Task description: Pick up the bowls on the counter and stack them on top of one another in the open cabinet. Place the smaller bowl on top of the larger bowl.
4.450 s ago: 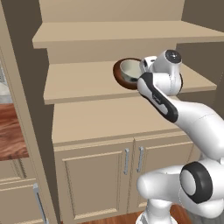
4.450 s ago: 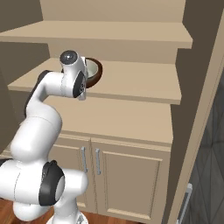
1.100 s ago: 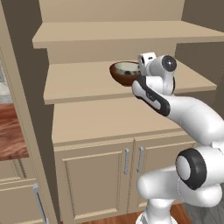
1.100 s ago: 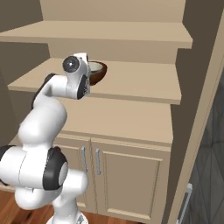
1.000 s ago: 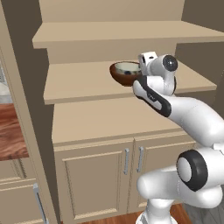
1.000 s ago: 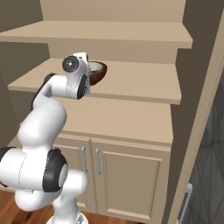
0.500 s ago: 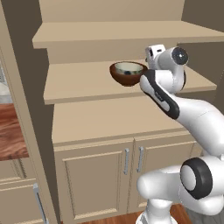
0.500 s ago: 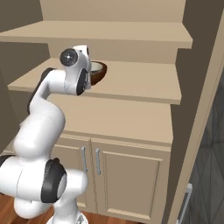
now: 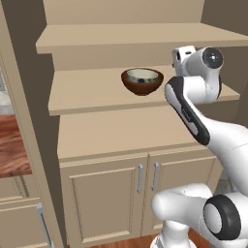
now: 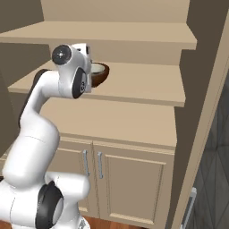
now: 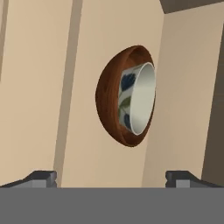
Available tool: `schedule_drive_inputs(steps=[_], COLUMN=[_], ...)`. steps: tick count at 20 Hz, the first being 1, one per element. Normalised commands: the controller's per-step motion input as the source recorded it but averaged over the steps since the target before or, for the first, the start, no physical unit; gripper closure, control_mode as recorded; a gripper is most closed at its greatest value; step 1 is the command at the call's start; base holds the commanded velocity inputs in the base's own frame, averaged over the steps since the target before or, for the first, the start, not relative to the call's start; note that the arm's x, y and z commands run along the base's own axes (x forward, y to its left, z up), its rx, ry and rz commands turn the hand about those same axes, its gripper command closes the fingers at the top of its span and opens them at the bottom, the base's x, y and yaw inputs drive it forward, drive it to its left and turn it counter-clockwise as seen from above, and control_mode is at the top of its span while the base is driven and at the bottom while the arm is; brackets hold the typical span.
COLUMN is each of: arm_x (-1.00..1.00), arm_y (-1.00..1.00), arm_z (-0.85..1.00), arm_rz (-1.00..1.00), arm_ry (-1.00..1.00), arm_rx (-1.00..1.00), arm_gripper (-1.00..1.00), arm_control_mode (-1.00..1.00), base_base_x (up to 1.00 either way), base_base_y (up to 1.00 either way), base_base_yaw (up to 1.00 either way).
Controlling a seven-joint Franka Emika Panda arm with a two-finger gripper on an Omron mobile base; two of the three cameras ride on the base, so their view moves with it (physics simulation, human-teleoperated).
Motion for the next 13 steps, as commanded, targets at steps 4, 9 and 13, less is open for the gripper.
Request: schedule_drive_inputs(steps=[4,9,13], arm_x=[-0.58,-0.58,-0.59], arm_y=[-0.12,-0.1,-0.06], arm_z=[0.0,0.02,0.08], arm_rz=[-0.03,-0.03,-0.04], arm_ry=[0.0,0.0,0.0], arm_rx=[-0.03,-0.02,-0.02], arm_gripper=[-1.0,-1.0,-1.0], arm_control_mode=[-1.0,-1.0,-1.0], base_base_x=[0.0,0.0,0.0], base_base_y=[0.0,0.0,0.0], base_base_yaw=[0.0,0.0,0.0])
